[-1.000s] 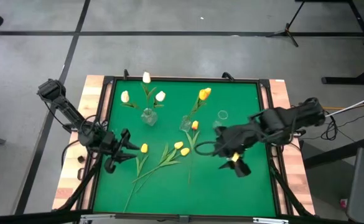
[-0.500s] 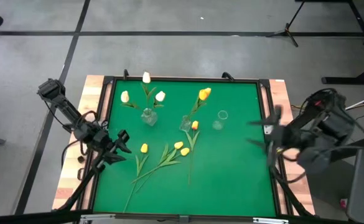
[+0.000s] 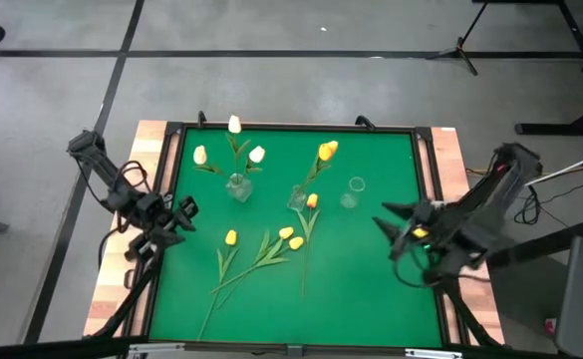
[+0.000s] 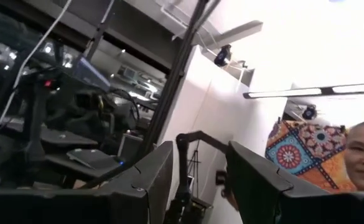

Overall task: Sort flowers into vase by color
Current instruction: Put the yellow red flower into the middle transparent vase

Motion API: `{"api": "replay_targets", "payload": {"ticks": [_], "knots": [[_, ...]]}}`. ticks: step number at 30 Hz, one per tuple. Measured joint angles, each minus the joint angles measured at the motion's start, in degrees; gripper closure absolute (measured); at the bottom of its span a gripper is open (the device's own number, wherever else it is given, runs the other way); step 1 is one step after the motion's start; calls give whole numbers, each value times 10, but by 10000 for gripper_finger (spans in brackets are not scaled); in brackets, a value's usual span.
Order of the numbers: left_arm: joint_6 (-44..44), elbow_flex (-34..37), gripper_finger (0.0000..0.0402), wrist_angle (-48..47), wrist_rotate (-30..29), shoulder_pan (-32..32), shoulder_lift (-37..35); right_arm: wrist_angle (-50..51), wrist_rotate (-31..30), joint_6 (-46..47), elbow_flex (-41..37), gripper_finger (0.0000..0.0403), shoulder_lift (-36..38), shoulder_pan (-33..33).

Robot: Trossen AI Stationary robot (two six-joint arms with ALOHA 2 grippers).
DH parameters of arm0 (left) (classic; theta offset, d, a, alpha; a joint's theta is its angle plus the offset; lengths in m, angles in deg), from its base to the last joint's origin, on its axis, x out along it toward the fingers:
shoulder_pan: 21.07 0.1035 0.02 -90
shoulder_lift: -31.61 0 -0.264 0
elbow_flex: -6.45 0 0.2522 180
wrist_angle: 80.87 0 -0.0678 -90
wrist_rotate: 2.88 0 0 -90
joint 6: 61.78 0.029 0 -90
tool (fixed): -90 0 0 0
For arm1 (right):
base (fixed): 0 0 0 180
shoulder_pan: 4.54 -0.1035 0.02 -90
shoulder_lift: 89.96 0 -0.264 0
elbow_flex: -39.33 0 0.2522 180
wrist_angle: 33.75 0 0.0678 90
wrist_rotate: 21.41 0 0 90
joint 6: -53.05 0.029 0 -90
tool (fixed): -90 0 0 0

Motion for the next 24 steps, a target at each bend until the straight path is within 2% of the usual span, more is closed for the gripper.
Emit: {"api": "replay_targets", "payload": {"ticks": [3, 8, 12, 15, 20, 24], "knots": [[-45, 0, 254, -65, 14, 20, -40, -139, 22, -35, -49, 159, -27, 53], [-125, 0, 254, -132, 103, 52, -79, -320, 143, -115, -67, 159, -88, 153], [-152, 0, 254, -148, 125, 69, -83, -433, 213, -120, -67, 159, -130, 205], [-138, 0, 254, -159, 117, 80, -83, -450, 238, -102, -67, 159, -158, 227], [-110, 0, 254, -160, 111, 89, -82, -411, 285, -18, -67, 159, -193, 242], [-87, 0, 254, -161, 105, 91, -82, -383, 295, 35, -67, 159, -215, 241]]}}
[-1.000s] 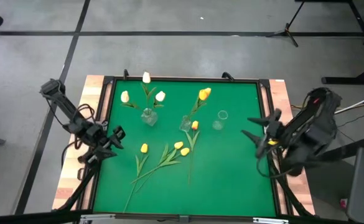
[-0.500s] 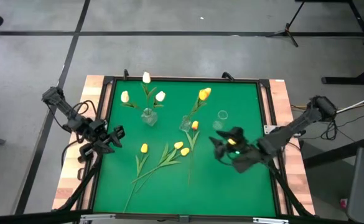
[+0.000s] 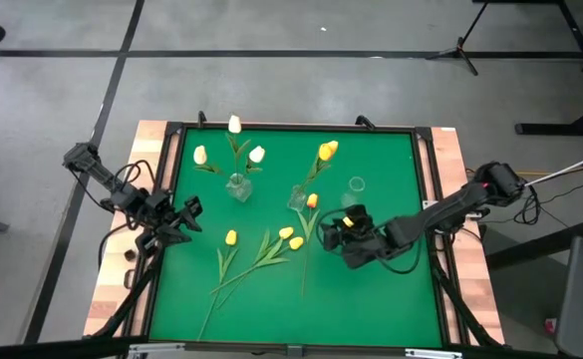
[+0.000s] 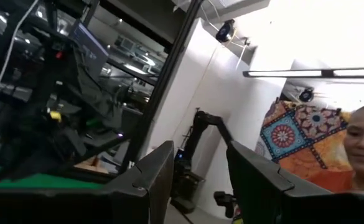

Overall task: Sort flowers into vase by color
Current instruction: Put the yellow red flower into the middle transparent vase

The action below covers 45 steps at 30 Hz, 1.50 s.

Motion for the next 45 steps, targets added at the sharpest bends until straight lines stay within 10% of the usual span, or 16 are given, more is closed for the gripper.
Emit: {"api": "replay_targets", "payload": {"ticks": [26, 45], "knots": [[39, 0, 254, -22, -43, 0, 0, -4, 45, -44, 123, 159, -242, 48], [37, 0, 254, -31, -45, 0, 0, 49, 59, -13, 127, 159, -258, 47]]}}
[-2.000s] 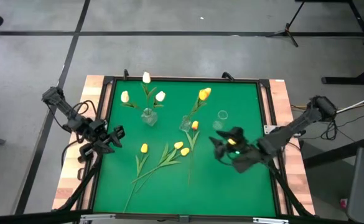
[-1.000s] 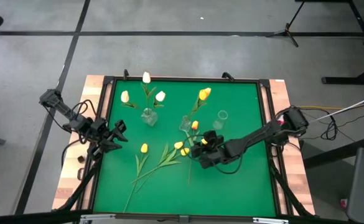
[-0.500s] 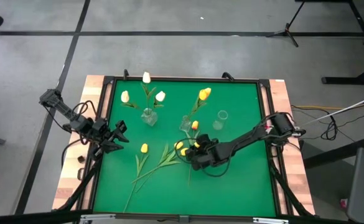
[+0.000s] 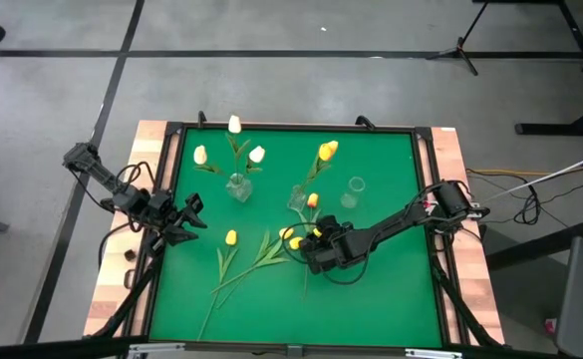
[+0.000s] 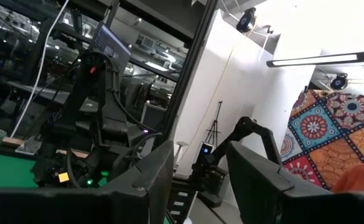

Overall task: Sort flowers into vase by color
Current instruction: Put the yellow red flower into the middle transparent vase

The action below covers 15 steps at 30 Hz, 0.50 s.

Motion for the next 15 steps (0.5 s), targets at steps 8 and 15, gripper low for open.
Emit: {"api": "replay_targets", "payload": {"ticks": [8, 15], "knots": [[0, 0, 254, -1, 0, 0, 0, -2, -9, 10, 2, 159, -20, -1], [3, 0, 254, -4, 0, 0, 0, -3, 0, 10, 0, 174, -21, -1]]}}
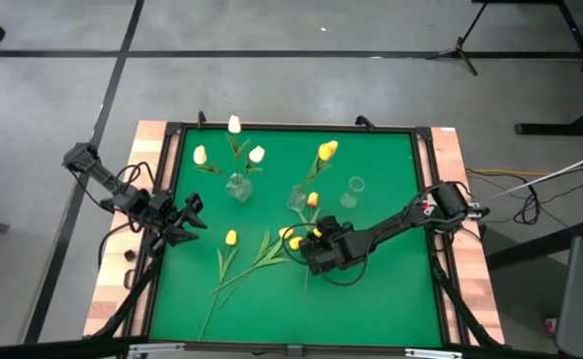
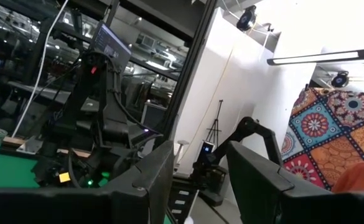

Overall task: Sort flowers into vase by color
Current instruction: Put the yellow red flower into the middle transparent vase

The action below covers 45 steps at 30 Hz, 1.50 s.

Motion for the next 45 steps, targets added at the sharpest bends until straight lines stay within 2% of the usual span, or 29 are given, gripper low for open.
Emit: {"api": "replay_targets", "payload": {"ticks": [4, 11, 13, 18, 25, 31, 36, 42, 45], "knots": [[0, 0, 254, -2, 0, 0, 0, 6, 9, 1, -1, 226, 0, 1], [0, 0, 254, -12, 0, 0, 0, -1, 32, 6, 0, 364, -1, 1], [0, 0, 254, -14, 0, 0, 0, 0, 33, 6, 0, 391, -1, 1], [-1, 0, 254, -14, 0, 0, 0, 4, 42, 7, 0, 381, 10, 1], [-1, 0, 254, -14, 0, 0, 0, 37, 56, 11, -4, 398, 51, -25], [-1, 0, 254, -13, 0, 0, 0, 128, 53, 77, -4, 400, 73, -57], [-1, 0, 254, -13, 0, 0, 0, 195, 93, 95, -3, 400, 75, -77], [-1, 0, 254, -13, 0, 0, 0, 246, 117, 92, -1, 376, 76, -95], [-1, 0, 254, -13, 0, 0, 0, 264, 127, 78, 6, 349, 76, -103]]}}
